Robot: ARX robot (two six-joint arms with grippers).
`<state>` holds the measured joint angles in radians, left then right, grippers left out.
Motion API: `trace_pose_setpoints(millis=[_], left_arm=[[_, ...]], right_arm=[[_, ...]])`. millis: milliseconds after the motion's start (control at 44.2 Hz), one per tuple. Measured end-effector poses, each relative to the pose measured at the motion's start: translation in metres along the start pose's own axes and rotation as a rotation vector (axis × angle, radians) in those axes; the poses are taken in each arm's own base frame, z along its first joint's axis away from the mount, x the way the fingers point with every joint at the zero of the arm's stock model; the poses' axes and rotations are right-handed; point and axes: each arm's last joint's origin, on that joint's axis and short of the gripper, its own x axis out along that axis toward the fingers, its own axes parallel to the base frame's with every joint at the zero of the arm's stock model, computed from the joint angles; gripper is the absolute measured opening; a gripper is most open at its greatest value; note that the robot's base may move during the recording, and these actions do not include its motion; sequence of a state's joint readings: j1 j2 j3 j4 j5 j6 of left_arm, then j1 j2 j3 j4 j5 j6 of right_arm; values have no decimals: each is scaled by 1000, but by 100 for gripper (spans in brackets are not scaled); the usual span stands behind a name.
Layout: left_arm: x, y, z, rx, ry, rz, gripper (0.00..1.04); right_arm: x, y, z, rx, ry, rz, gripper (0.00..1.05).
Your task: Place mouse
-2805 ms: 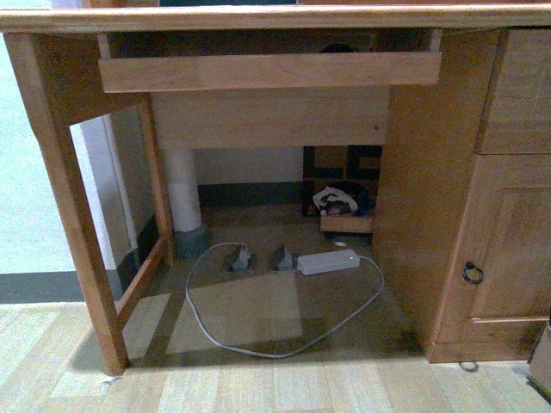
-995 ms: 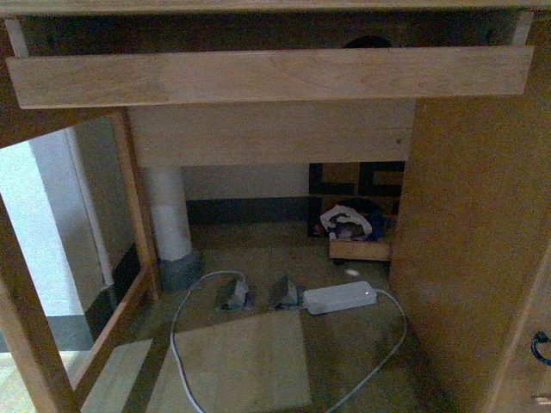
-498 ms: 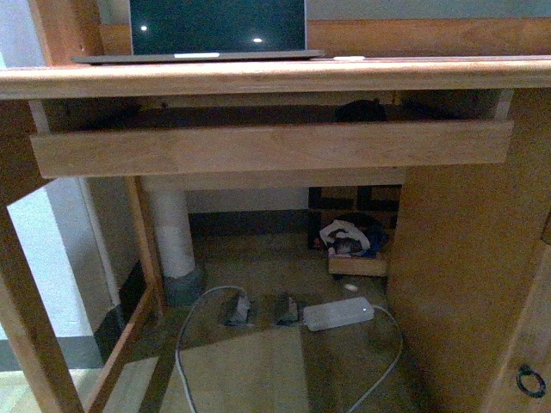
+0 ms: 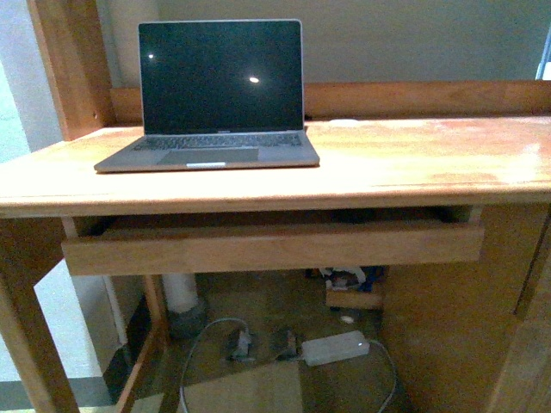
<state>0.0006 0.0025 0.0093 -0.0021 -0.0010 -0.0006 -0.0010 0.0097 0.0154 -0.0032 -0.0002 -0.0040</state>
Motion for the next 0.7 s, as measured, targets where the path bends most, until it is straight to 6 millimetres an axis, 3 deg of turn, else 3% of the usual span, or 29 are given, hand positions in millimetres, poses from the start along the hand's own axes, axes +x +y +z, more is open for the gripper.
trace_pose_setpoints(millis=[475, 566, 701], left_arm=[[2, 0, 3, -21, -22, -6, 98], [17, -1, 4, -190, 32, -81, 98], [51, -9, 0, -635, 104, -200, 98]], right_arm=[[0, 0, 0, 0, 0, 0, 98], [0, 0, 0, 0, 0, 0, 98], [0, 0, 0, 0, 0, 0, 98]])
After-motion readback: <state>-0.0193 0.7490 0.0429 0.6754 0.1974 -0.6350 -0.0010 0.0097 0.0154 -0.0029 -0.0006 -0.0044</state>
